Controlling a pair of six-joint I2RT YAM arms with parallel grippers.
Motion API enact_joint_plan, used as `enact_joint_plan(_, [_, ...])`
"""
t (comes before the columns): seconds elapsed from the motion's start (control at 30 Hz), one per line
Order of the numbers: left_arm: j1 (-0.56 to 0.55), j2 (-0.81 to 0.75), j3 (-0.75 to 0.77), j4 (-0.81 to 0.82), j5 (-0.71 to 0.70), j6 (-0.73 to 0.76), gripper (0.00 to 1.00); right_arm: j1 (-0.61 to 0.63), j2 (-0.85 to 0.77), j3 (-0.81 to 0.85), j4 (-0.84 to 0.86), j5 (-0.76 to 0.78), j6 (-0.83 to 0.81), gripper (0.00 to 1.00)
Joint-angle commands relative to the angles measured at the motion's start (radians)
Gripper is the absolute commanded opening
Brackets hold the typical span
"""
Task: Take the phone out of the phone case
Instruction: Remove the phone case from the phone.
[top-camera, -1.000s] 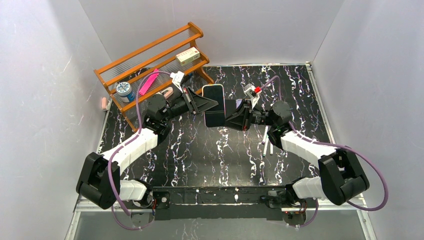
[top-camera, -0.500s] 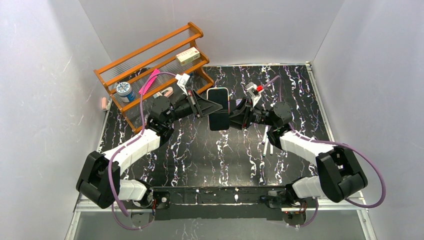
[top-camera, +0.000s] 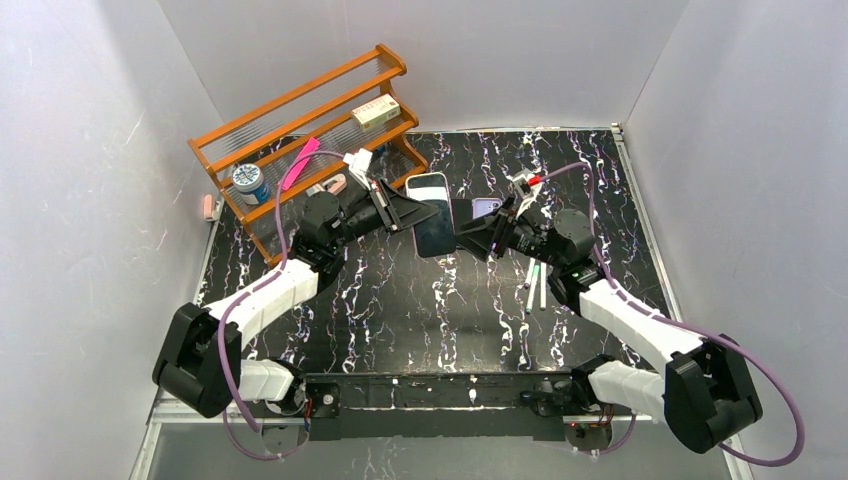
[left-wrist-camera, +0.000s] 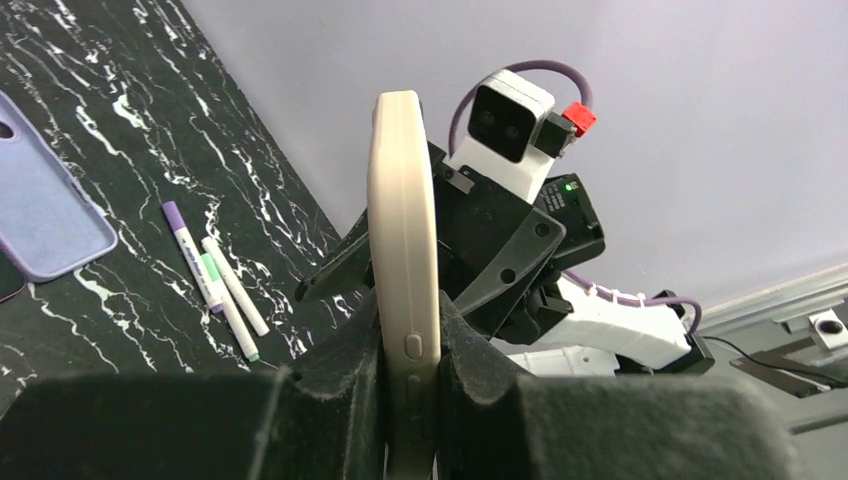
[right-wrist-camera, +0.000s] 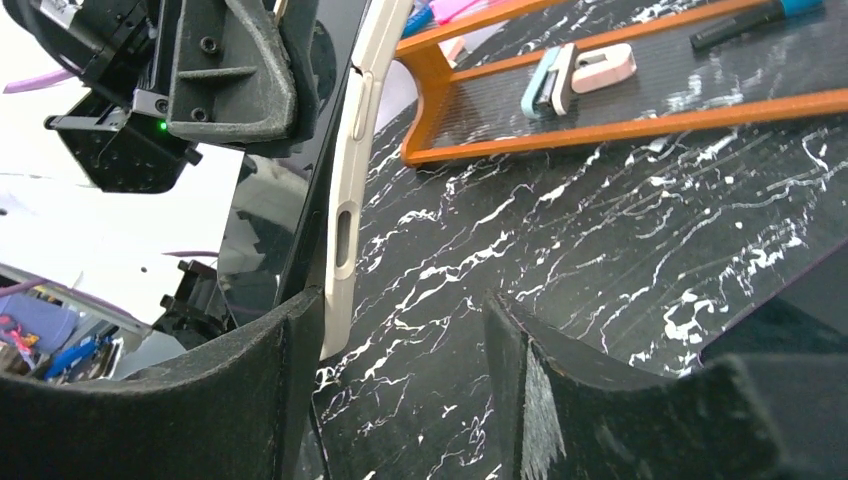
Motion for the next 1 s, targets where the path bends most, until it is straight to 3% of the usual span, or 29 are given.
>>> enact_joint_plan(0.0, [0.012,-0.021,-0.024,-0.037,-0.099,0.027,0.0,-0.002,-0.058,0.032,-0.012,0.009,0.066,0.67])
enact_joint_plan(0.47, [0.01,-0.015,-0.004,0.014,-0.046,-0.027,0.0,-0.003,-0.012,0.009,0.075,-0.054,0.085,0.65])
enact_joint_plan(0.67, [0.01,-0.021,-0.002,0.018,-0.04,-0.04,0.0,-0.002,-0.047,-0.005,0.003,-0.076,0.001,0.56])
enact_joint_plan(0.97, [0.01,-0.01,-0.009,0.018,-0.053,-0.027,0.0,-0.001,-0.031,0.025,0.036,-0.168,0.165,0.49])
